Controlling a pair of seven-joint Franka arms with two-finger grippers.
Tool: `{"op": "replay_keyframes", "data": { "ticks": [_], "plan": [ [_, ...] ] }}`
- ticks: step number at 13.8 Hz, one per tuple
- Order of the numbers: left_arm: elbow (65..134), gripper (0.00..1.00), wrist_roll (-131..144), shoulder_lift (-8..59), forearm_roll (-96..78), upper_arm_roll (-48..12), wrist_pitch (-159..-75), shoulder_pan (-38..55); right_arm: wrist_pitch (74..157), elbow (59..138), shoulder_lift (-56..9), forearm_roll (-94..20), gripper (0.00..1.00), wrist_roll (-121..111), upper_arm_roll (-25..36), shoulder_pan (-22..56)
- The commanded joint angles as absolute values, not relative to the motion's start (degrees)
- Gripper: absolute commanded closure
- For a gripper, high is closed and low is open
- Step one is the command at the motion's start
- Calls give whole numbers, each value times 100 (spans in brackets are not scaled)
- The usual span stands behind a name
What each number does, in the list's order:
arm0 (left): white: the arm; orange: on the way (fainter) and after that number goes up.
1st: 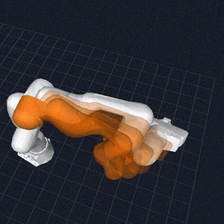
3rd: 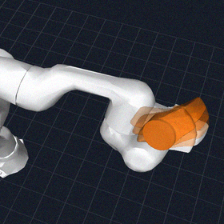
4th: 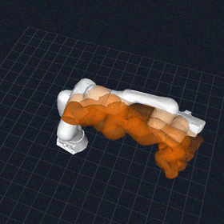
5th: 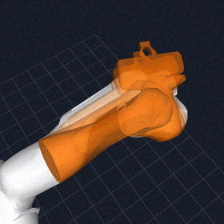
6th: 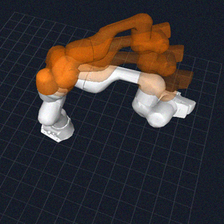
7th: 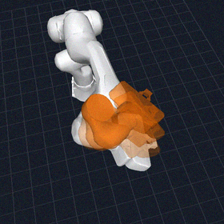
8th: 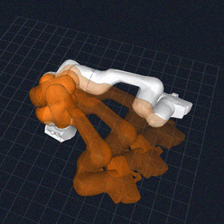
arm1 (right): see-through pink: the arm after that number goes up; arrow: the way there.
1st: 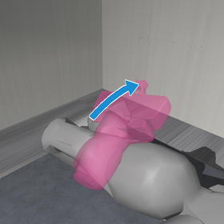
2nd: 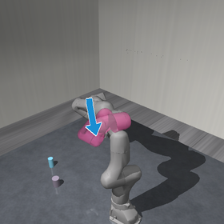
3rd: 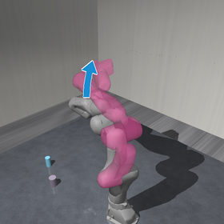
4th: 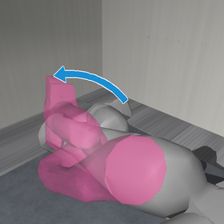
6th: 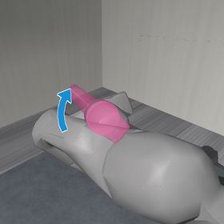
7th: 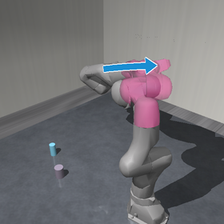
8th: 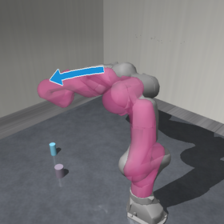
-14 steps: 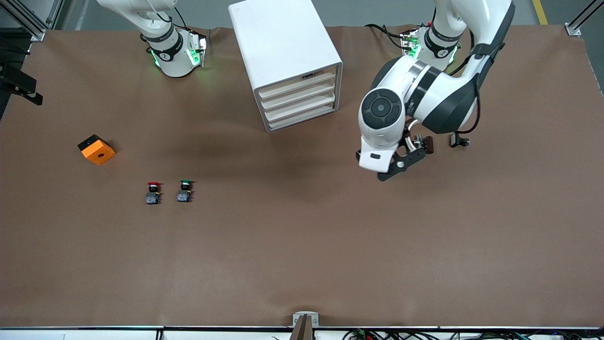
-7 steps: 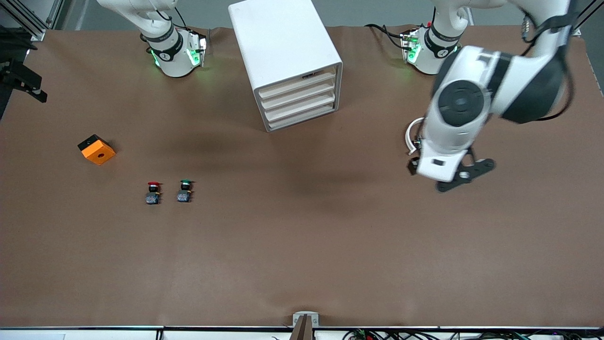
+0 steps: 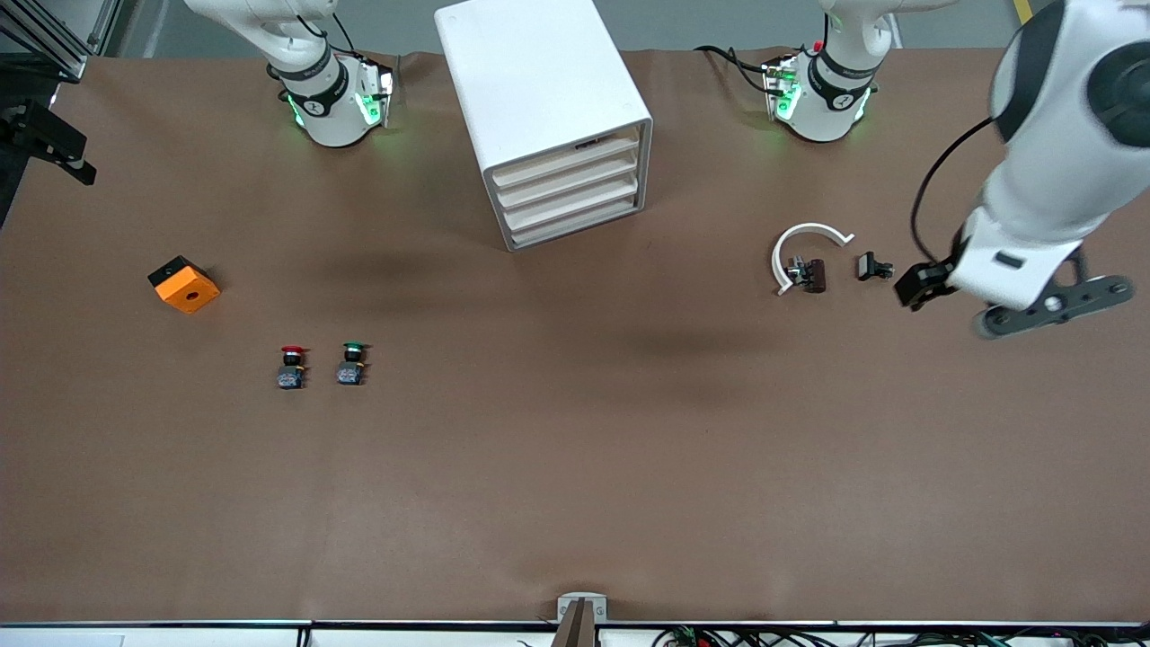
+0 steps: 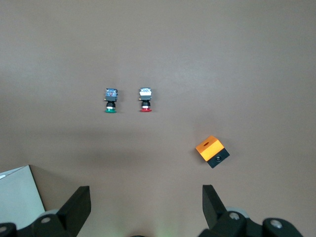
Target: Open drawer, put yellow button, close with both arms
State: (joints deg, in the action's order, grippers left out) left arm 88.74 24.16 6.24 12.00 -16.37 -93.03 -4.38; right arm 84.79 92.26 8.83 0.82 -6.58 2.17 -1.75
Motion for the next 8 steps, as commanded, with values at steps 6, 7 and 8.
{"op": "replay_keyframes", "data": {
  "ticks": [6, 7, 8],
  "plan": [
    [9272, 0, 1380, -491, 150, -694, -8825, -360, 8710, 9343, 941, -53, 0, -554, 281, -202],
    [9281, 0, 1336, -527, 71, -686, -8781, -369, 8710, 9334, 932, -53, 0, -554, 281, -228],
    [9307, 0, 1292, -588, 70, -686, -8737, -387, 8693, 9325, 923, -53, 0, -545, 281, -229]
  ]
}}
